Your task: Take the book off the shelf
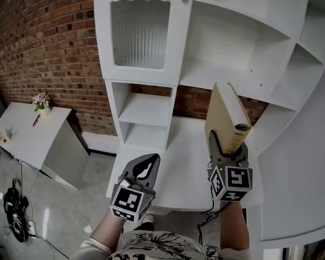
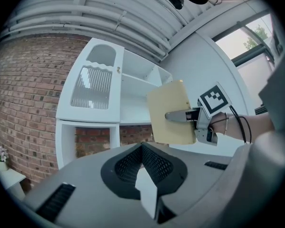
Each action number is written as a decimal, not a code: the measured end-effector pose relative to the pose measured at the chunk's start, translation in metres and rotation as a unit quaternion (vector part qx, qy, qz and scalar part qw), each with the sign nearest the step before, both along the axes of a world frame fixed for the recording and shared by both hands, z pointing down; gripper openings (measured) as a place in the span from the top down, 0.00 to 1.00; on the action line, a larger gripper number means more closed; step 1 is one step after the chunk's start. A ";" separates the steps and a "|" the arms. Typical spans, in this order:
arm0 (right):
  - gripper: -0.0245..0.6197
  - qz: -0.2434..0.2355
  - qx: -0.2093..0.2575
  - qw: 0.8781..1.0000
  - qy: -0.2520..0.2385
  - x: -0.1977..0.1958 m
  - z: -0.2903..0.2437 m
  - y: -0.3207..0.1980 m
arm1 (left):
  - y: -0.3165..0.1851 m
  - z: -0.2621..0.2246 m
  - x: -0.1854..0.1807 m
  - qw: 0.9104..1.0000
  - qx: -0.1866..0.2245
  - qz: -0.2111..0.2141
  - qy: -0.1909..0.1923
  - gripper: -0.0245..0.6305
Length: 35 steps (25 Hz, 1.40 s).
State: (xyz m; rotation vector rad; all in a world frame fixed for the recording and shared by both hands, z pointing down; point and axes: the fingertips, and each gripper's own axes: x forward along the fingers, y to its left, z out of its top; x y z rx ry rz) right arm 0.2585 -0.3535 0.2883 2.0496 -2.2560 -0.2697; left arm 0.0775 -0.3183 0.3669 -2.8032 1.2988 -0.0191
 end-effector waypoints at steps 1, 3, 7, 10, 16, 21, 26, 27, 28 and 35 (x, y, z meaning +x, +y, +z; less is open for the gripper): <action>0.60 -0.004 -0.004 1.000 -0.001 0.000 0.009 0.006 | 0.004 -0.001 0.000 1.000 0.000 -0.002 -0.001 0.95; 0.60 -0.014 -0.010 1.000 0.001 -0.002 0.028 0.019 | 0.012 -0.003 -0.002 1.000 0.007 -0.007 0.000 0.95; 0.60 -0.030 -0.015 0.999 0.006 -0.010 0.072 0.052 | 0.031 0.008 -0.009 1.000 0.013 -0.016 0.004 0.95; 0.60 -0.038 -0.028 0.999 -0.003 -0.013 0.098 0.074 | 0.042 0.014 -0.011 1.000 0.007 -0.020 0.005 0.95; 0.60 -0.047 -0.058 0.997 -0.025 -0.023 0.128 0.104 | 0.054 0.018 -0.009 1.000 0.002 -0.021 0.007 0.95; 0.60 -0.048 -0.059 0.997 -0.027 -0.025 0.137 0.118 | 0.064 0.031 -0.005 1.000 -0.008 -0.021 -0.001 0.95; 0.60 -0.051 -0.057 0.997 -0.025 -0.025 0.132 0.121 | 0.069 0.035 -0.003 1.000 -0.017 -0.020 0.002 0.95; 0.60 -0.051 -0.056 0.997 -0.026 -0.026 0.132 0.122 | 0.070 0.035 -0.002 1.000 -0.015 -0.019 0.003 0.95; 0.60 -0.052 -0.055 0.997 -0.026 -0.026 0.132 0.122 | 0.070 0.034 -0.001 1.000 -0.014 -0.017 0.003 0.95; 0.60 -0.051 -0.056 0.997 -0.016 -0.022 0.132 0.118 | 0.070 0.036 0.005 1.000 -0.015 -0.015 0.003 0.95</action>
